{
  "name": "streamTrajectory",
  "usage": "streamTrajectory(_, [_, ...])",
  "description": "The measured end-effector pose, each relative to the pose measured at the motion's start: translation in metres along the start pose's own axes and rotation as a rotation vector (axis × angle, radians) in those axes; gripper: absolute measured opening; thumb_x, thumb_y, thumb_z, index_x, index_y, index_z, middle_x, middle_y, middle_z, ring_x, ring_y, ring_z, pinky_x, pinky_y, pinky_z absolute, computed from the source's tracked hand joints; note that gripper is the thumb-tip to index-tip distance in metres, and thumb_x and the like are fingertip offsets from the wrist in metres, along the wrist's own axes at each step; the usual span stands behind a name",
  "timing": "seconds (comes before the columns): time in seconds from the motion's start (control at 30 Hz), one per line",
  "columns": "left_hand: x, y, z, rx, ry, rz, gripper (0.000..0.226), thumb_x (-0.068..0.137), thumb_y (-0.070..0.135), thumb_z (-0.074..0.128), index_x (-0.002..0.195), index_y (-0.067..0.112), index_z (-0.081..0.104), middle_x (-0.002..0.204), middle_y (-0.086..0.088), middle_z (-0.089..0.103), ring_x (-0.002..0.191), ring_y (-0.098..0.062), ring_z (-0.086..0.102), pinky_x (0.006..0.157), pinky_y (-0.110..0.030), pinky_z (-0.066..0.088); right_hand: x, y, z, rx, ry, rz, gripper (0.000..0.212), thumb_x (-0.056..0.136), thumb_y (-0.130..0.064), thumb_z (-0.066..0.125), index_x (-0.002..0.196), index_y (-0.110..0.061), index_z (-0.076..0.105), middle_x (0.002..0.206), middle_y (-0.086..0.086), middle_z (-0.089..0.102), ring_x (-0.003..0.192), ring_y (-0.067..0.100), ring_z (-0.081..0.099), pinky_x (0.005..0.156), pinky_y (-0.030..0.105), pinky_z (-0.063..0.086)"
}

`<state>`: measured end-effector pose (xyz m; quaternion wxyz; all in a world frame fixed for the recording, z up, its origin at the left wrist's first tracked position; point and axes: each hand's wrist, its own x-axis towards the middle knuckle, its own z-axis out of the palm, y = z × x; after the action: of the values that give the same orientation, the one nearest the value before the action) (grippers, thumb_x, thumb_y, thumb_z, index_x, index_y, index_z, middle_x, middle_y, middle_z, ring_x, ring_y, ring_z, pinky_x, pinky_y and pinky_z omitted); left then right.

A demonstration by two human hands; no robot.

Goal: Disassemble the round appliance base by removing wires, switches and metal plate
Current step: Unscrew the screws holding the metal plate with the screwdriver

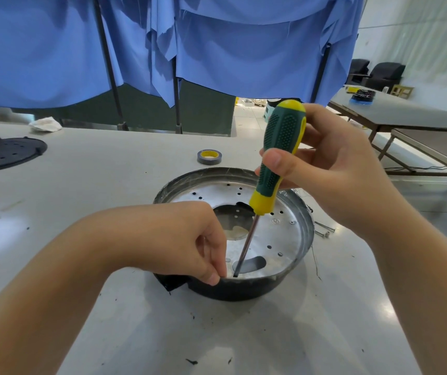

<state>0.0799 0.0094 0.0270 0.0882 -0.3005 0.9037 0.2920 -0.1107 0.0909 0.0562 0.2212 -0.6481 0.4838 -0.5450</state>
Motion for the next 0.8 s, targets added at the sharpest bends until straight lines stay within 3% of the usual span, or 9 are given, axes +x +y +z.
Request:
streamTrajectory(0.17, [-0.0007, 0.0002, 0.0000, 0.003, 0.000, 0.000, 0.008, 0.078, 0.043, 0.075, 0.082, 0.049, 0.071, 0.079, 0.018, 0.071, 0.076, -0.002, 0.066, 0.081, -0.036, 0.058, 0.0000, 0.0005, -0.0018, -0.001, 0.005, -0.014, 0.039, 0.076, -0.032, 0.069, 0.112, -0.025, 0.056, 0.101, 0.001, 0.068, 0.090, 0.019, 0.071, 0.070, 0.028, 0.059])
streamTrajectory(0.3, [-0.0019, 0.0017, -0.0004, -0.012, -0.027, 0.006, 0.008, 0.079, 0.041, 0.075, 0.082, 0.047, 0.071, 0.078, 0.020, 0.071, 0.076, 0.001, 0.066, 0.079, -0.027, 0.057, -0.0001, -0.0003, -0.0041, 0.095, 0.075, -0.020, 0.033, 0.076, -0.027, 0.070, 0.107, -0.021, 0.057, 0.098, 0.003, 0.068, 0.083, 0.022, 0.073, 0.068, 0.029, 0.059])
streamTrajectory(0.8, [-0.0024, 0.0035, 0.0004, -0.027, -0.162, 0.071, 0.007, 0.077, 0.042, 0.077, 0.080, 0.046, 0.073, 0.080, 0.015, 0.072, 0.083, -0.009, 0.069, 0.087, -0.044, 0.055, -0.0038, -0.0047, -0.0002, 0.128, -0.049, -0.006, 0.034, 0.076, -0.024, 0.067, 0.108, -0.018, 0.057, 0.087, -0.008, 0.071, 0.081, 0.013, 0.074, 0.064, 0.023, 0.058])
